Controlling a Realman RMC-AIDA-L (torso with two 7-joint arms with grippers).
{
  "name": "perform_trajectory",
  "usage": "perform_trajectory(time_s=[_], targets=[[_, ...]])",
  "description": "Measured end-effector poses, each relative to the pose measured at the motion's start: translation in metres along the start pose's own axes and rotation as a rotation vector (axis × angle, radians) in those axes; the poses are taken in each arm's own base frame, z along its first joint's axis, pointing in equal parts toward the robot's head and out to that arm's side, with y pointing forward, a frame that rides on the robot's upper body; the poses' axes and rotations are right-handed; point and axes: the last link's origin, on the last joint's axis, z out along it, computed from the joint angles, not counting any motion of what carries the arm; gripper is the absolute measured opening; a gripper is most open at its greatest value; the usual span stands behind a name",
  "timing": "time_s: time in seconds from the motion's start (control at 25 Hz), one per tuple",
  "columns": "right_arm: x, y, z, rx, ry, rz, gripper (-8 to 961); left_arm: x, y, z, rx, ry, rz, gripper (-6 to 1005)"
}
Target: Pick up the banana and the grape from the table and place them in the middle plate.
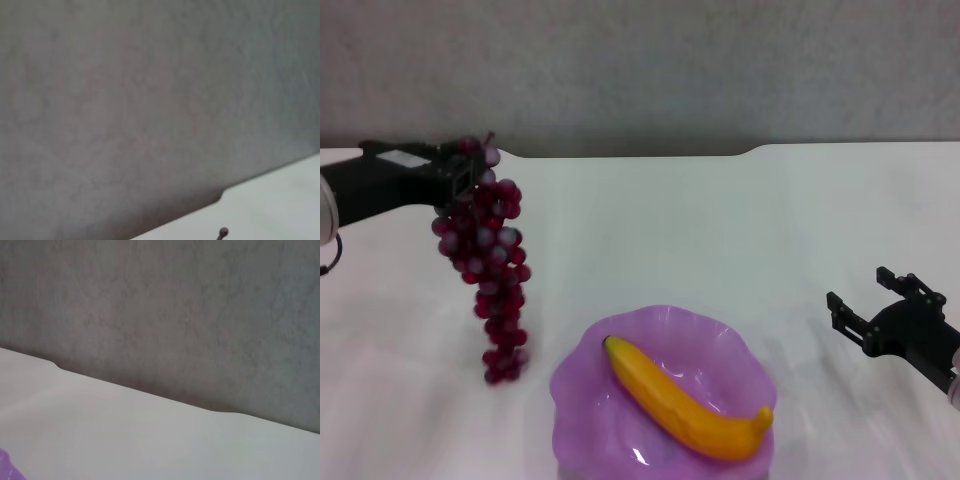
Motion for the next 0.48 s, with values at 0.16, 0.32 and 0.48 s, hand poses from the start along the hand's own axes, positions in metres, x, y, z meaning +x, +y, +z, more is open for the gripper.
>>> perform_trajectory(time_s=[0.16, 0.32, 0.48], targets=[[0.001, 0.000, 0.001, 0.002, 0.008, 0.000, 786, 0.030, 0.019, -0.018, 0.005, -0.040, 0.106, 234], [0.001, 0.000, 0.001, 0.002, 0.010, -0.001, 785, 0.060, 0.038, -0.042, -0.023, -0.007, 0.178, 232], [0.005, -0.001, 0.000, 0.007, 0.033, -0.002, 784, 0.066, 0.042, -0.048, -0.083, -0.017, 0.169, 228]])
